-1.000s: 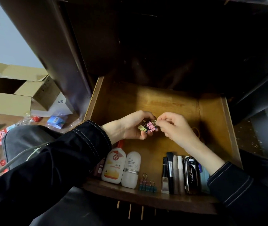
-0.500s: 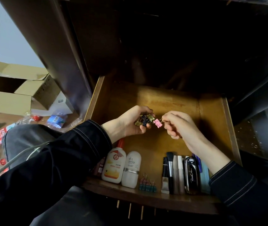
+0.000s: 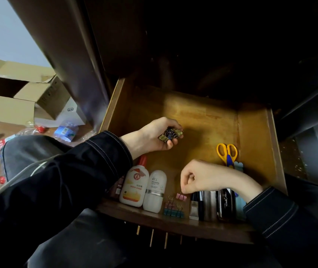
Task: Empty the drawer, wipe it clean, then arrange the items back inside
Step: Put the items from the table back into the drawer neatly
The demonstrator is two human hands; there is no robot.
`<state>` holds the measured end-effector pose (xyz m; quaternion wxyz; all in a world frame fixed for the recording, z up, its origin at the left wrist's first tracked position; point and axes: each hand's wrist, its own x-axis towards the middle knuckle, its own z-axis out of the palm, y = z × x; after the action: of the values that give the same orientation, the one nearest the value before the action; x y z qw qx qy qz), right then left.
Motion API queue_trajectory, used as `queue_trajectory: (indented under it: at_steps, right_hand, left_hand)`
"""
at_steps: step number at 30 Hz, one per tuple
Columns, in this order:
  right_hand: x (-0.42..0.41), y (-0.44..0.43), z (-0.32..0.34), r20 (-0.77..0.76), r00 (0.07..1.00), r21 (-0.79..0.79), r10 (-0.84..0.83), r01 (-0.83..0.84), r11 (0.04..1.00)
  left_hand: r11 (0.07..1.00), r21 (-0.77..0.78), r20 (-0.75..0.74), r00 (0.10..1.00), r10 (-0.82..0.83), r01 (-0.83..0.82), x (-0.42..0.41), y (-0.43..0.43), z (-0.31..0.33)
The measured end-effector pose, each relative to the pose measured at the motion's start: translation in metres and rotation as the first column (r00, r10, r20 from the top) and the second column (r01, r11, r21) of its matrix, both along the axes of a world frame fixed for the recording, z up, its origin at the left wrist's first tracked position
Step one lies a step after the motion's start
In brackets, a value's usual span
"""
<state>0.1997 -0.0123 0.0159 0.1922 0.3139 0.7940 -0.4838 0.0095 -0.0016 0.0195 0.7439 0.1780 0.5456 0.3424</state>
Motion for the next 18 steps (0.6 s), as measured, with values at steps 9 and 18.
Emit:
queue_trajectory:
  at_steps: [9,18]
  right_hand:
    - [-0.003,-0.004,-0.005,0.022,0.994,0.001,0.108,-0.108,0.994]
    - [-0.004,-0.006,-0.012,0.033,0.989,-0.009,0.144,-0.143,0.990]
  left_hand:
    - [1.000,0.014,-0.012,1.000,-0.001,0.001,0.000,-0.001,-0.003]
    - [1.000,0.001,-0.023,1.000,-0.001,0.001,0.001,-0.001,-0.005]
